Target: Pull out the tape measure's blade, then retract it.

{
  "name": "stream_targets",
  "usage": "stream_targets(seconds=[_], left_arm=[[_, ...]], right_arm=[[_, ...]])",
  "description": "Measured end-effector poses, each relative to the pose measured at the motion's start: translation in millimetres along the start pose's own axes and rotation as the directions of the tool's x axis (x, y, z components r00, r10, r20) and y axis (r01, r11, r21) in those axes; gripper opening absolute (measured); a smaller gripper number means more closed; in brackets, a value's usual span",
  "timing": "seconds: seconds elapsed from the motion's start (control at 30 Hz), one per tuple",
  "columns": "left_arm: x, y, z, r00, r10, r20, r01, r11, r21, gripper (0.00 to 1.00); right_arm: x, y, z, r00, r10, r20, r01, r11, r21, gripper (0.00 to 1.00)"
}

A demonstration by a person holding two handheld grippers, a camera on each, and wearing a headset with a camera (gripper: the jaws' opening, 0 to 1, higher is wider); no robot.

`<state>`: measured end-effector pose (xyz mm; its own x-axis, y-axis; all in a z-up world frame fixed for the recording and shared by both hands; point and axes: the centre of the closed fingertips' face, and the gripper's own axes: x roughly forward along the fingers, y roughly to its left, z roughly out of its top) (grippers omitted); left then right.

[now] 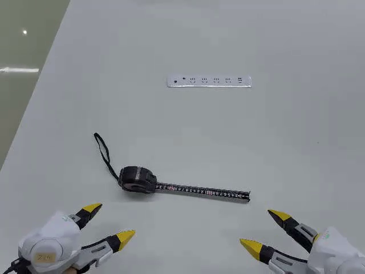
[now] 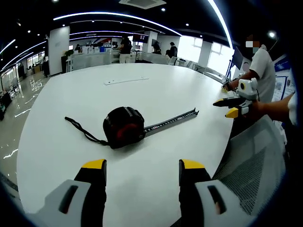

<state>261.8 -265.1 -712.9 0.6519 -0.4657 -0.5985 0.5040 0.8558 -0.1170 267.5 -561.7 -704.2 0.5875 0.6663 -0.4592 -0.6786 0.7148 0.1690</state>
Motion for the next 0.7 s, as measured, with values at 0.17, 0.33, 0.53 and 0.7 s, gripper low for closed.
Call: stream_targets(seconds=[0.17,0.33,0.53,0.7], left_arm=[[3.7,3.6,3.0,0.9998,0.022,0.0,-0.022,1.0,-0.022,0.61],[7.1,7.1,3.8,0.9994,0.035,-0.007,-0.035,0.998,-0.044,0.62],[10.1,10.0,6.2,0.9986,0.052,-0.005,-0.052,0.996,-0.065,0.63],[14.9,11.7,8.5,0.9981,0.062,-0.007,-0.062,0.994,-0.091,0.65]], right_arm=[[0.8,-0.4,0.4,1.0,0.003,-0.002,-0.003,1.0,-0.001,0.6],[1.2,0.3,0.4,1.0,0.006,-0.004,-0.006,1.0,0.001,0.6],[1.4,-0.7,-1.1,1.0,0.006,-0.005,-0.006,1.0,0.006,0.6],[1.8,-2.0,-2.1,1.0,0.006,-0.005,-0.006,1.0,0.009,0.59]])
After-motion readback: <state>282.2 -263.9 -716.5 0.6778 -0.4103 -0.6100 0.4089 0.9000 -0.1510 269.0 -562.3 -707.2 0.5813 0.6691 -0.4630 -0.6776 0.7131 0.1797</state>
